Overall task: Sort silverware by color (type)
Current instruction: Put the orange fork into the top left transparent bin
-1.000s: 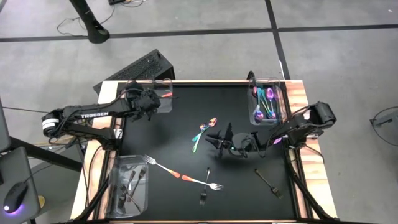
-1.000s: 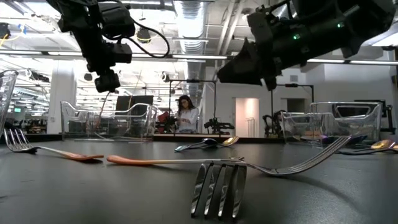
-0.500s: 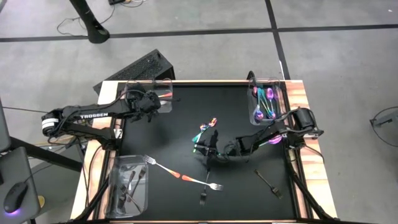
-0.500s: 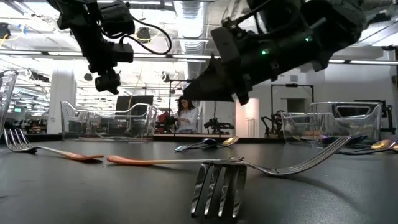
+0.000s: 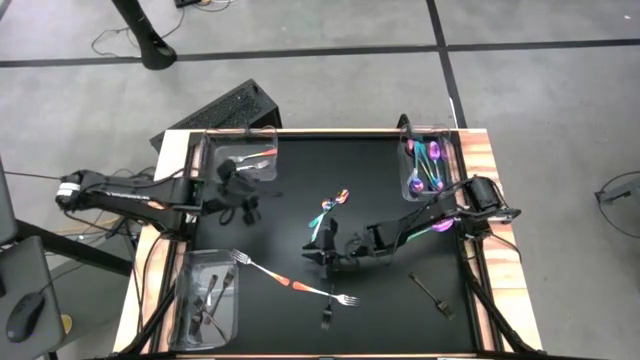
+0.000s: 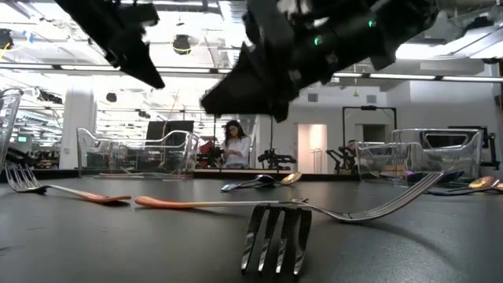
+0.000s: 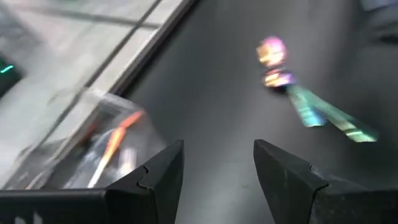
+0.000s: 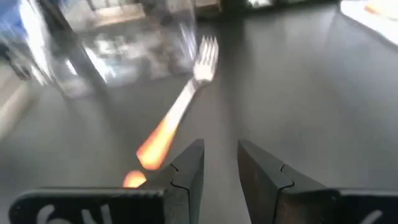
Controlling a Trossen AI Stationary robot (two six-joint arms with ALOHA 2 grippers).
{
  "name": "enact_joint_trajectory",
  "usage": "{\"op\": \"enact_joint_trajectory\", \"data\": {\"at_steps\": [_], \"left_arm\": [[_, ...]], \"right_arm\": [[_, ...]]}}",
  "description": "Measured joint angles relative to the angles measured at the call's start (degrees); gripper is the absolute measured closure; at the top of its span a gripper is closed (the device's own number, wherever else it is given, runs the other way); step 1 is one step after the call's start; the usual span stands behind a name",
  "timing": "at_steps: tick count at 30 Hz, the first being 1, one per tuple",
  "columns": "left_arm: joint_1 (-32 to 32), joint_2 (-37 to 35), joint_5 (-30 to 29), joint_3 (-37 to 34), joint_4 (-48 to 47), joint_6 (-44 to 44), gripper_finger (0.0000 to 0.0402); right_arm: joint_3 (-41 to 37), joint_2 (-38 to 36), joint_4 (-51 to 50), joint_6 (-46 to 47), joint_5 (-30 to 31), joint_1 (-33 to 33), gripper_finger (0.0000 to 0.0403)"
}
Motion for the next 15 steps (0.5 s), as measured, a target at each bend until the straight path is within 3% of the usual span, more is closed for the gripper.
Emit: {"op": "enact_joint_trajectory", "data": {"at_steps": [9,15], "left_arm": [[-12.66,1.73,2.44,-0.01,0.01,-2.16,0.0220],[-16.09,3.09,1.19,-0.04,-2.77,-6.99,0.0220]], "right_arm": [[11.62,10.75,0.84,-1.76,-1.38,1.58,0.0284],[25.68,18.46,-8.96,-5.94,0.64,2.27,0.0250]]}}
